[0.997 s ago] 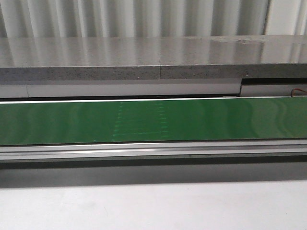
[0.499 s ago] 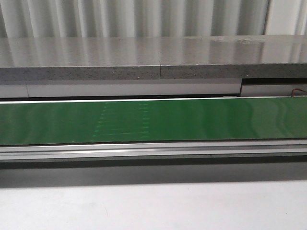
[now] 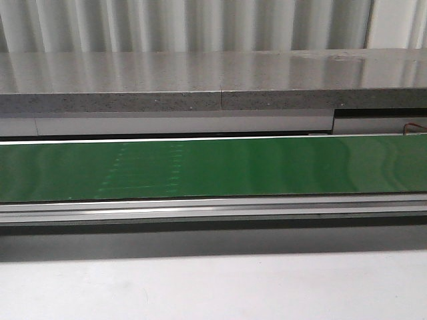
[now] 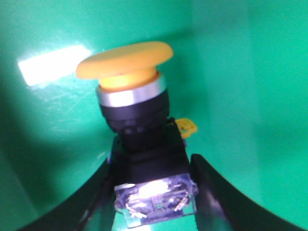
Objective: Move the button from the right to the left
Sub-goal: 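Close the right gripper on the button's blue base and lift it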
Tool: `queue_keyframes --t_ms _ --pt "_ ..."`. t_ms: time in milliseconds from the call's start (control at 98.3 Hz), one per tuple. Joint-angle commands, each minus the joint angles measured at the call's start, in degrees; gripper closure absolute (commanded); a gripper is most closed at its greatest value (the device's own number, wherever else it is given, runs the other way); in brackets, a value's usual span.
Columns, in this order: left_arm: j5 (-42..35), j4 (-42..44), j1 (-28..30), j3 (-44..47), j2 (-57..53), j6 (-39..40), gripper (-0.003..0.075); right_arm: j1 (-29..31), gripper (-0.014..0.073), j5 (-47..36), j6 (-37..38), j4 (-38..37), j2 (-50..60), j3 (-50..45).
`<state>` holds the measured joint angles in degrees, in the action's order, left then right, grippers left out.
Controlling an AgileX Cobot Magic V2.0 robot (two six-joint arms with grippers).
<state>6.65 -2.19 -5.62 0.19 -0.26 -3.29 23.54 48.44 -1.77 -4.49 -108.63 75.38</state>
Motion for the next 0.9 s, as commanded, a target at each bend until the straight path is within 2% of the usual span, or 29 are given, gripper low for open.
queue_keyframes --t_ms 0,265,488,610,722,885 --pt "-4.3 -0.2 0.1 2.2 -1.7 0.5 0.0741 -0.1 0.0501 0.5 -0.4 1.1 6.5 2.0" --pt "-4.3 -0.2 0.1 2.2 -1.7 0.5 0.0741 -2.1 0.0501 5.8 -0.4 7.3 15.6 1.9" --pt "-4.3 -0.2 0.1 2.2 -1.7 0.5 0.0741 -7.9 0.0501 10.9 -0.4 10.3 18.0 1.9" --pt "-4.3 -0.2 0.1 2.2 -1.7 0.5 0.0741 -11.9 0.0501 10.4 -0.1 10.3 18.0 0.5" --pt "-4.3 -0.2 0.1 2.2 -1.7 0.5 0.0741 -14.9 0.0501 9.6 3.2 10.3 17.9 -1.7" --pt "-4.3 -0.2 0.1 2.2 -1.7 0.5 0.0741 -16.7 0.0501 7.9 3.9 10.3 16.4 -3.7"
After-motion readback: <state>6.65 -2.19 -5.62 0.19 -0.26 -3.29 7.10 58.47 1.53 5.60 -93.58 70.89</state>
